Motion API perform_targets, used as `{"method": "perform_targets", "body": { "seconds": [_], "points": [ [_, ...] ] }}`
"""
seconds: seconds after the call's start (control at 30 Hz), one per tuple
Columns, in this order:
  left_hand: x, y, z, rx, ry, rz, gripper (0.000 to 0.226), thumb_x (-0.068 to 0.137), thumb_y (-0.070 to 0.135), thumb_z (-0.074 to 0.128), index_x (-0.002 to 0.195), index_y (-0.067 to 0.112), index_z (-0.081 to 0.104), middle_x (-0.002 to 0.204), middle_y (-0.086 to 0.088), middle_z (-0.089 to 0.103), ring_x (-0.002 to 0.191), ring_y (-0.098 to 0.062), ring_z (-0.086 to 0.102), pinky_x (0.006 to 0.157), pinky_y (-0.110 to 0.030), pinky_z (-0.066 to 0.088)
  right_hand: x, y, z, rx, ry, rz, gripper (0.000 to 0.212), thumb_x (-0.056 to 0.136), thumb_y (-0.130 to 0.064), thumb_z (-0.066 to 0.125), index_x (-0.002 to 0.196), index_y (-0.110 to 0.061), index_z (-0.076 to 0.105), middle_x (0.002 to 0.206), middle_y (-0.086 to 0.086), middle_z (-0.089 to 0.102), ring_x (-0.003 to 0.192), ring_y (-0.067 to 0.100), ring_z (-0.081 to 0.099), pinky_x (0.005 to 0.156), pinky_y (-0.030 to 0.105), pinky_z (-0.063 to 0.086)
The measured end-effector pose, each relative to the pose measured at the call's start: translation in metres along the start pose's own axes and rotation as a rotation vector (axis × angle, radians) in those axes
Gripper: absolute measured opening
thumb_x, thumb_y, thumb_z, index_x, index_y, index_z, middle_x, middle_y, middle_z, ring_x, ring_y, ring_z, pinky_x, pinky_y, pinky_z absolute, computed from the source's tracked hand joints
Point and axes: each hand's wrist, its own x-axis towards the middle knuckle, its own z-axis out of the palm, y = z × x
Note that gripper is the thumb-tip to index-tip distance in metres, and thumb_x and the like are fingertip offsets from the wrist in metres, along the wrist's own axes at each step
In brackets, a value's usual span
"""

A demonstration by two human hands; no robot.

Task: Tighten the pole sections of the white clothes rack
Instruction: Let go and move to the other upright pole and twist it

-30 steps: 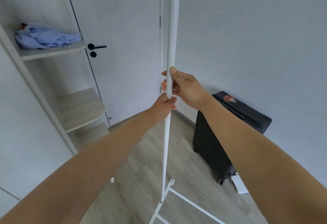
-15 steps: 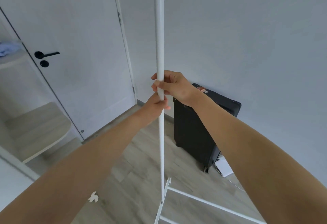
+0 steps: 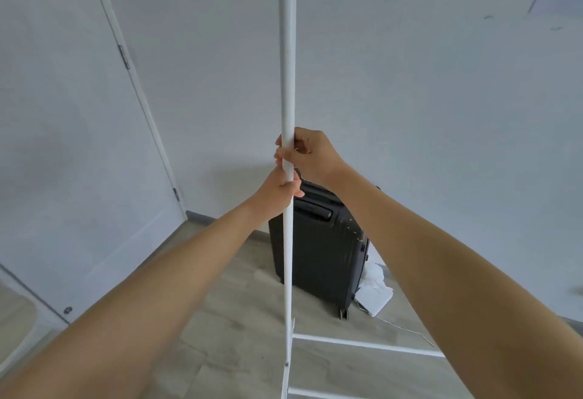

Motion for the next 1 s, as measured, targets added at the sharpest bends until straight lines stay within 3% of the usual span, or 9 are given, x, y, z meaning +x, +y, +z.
{"method": "perform_targets", "body": {
  "seconds": [0.13,0.27,0.43,0.53,0.67,0.8,0.87,0.93,1.0],
  "points": [
    [0.033,0.001,0.013,-0.047,-0.071,0.031,0.013,0.094,0.014,0.033,0.104,0.019,0.039,0.082,0.010,0.048,0.079,-0.006,0.057,0.078,-0.028,0.040,0.016,0.011,-0.016,-0.041,0.074,0.057,0.015,0.086,-0.005,0.056,0.099,0.000,0.060,0.084,0.009,0.062,0.082,0.022,0.063,0.086,0.037,0.054],
    [0.073,0.000,0.024,-0.014,-0.072,0.032,0.011,0.093,0.015,0.035,0.101,0.014,0.043,0.100,-0.011,0.060,0.085,-0.011,0.061,0.078,-0.030,0.042,0.039,0.025,-0.037,-0.056,0.112,0.095,0.017,0.085,-0.003,0.056,0.101,0.002,0.060,0.085,0.010,0.061,0.084,0.024,0.063,0.091,0.043,0.052],
    [0.114,0.006,0.035,0.010,-0.062,0.073,0.011,0.092,0.014,0.035,0.098,0.012,0.044,0.094,-0.013,0.057,0.079,-0.007,0.061,0.085,-0.029,0.045,0.068,0.042,-0.062,-0.057,0.133,0.091,0.019,0.085,-0.002,0.057,0.102,0.003,0.059,0.086,0.012,0.062,0.083,0.026,0.063,0.091,0.046,0.052],
    [0.136,0.005,0.039,0.007,-0.059,0.090,0.009,0.092,0.013,0.034,0.097,0.013,0.042,0.094,-0.018,0.057,0.078,-0.006,0.060,0.080,-0.025,0.044,0.086,0.053,-0.073,-0.049,0.132,0.097,0.018,0.084,-0.002,0.057,0.102,0.003,0.059,0.086,0.014,0.061,0.084,0.027,0.062,0.091,0.048,0.051],
    [0.149,-0.007,0.047,-0.025,-0.060,0.060,0.019,0.093,0.014,0.033,0.111,0.016,0.041,0.090,-0.001,0.054,0.079,-0.003,0.060,0.080,-0.022,0.045,0.098,0.067,-0.073,-0.058,0.099,0.138,0.018,0.085,-0.005,0.057,0.103,0.000,0.060,0.087,0.011,0.062,0.089,0.027,0.062,0.092,0.046,0.051],
    [0.156,-0.011,0.043,-0.033,-0.082,0.053,0.021,0.093,0.015,0.035,0.111,0.011,0.044,0.089,0.003,0.054,0.081,-0.004,0.061,0.084,-0.025,0.044,0.104,0.069,-0.072,-0.045,0.050,0.162,0.010,0.086,-0.005,0.055,0.095,-0.008,0.058,0.079,0.003,0.060,0.091,0.029,0.063,0.092,0.047,0.051],
    [0.154,-0.010,0.042,-0.036,-0.098,0.045,0.020,0.092,0.014,0.037,0.107,0.008,0.047,0.084,0.004,0.055,0.080,-0.003,0.060,0.081,-0.024,0.042,0.102,0.069,-0.070,-0.017,0.079,0.168,0.015,0.087,-0.005,0.055,0.102,-0.006,0.058,0.083,0.006,0.061,0.089,0.026,0.062,0.093,0.046,0.051],
    [0.150,-0.009,0.041,-0.035,-0.101,0.024,0.021,0.090,0.011,0.040,0.101,-0.002,0.052,0.082,-0.003,0.059,0.080,-0.006,0.059,0.081,-0.025,0.040,0.097,0.069,-0.065,0.026,0.135,0.186,0.023,0.087,-0.006,0.055,0.109,-0.004,0.058,0.091,0.014,0.062,0.089,0.024,0.060,0.095,0.045,0.050],
    [0.146,-0.008,0.040,-0.084,-0.113,-0.012,0.023,0.087,0.009,0.043,0.102,-0.006,0.054,0.093,-0.019,0.063,0.091,-0.022,0.060,0.087,-0.032,0.043,0.090,0.066,-0.059,0.044,0.175,0.218,0.025,0.088,-0.007,0.054,0.113,-0.005,0.057,0.099,0.021,0.063,0.092,0.025,0.060,0.095,0.045,0.049]
  ]
}}
